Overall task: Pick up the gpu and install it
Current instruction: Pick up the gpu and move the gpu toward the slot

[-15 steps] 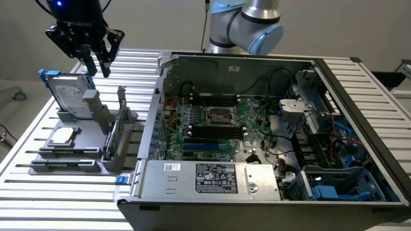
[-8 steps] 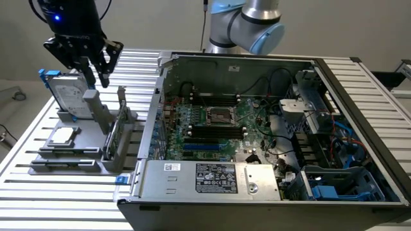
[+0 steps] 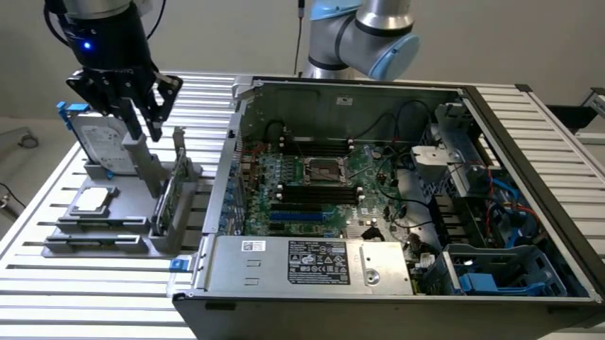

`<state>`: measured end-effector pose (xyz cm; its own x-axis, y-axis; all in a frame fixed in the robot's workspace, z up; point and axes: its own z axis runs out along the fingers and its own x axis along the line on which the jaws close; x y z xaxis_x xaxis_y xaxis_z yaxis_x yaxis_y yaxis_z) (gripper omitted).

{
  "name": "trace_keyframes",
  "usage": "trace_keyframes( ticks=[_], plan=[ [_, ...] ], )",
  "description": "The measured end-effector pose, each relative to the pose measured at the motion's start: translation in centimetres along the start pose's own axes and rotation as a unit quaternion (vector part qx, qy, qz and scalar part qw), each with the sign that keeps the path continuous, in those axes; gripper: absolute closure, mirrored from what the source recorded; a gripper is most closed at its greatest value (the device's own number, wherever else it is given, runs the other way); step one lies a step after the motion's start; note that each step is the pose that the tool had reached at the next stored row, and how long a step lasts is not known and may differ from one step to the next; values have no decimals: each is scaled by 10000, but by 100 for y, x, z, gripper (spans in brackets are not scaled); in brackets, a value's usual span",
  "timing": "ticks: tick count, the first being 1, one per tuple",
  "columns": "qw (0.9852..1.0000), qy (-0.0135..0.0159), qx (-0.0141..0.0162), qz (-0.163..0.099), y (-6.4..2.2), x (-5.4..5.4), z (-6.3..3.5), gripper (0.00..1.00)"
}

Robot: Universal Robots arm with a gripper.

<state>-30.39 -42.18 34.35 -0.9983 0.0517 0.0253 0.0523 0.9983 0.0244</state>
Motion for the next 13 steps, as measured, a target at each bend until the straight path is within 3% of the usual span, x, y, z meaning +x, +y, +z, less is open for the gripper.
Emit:
trace_keyframes(
  ticks=[13],
  plan=[
    [9991, 10, 28, -432, -4, -61, 235, 64]
  ],
)
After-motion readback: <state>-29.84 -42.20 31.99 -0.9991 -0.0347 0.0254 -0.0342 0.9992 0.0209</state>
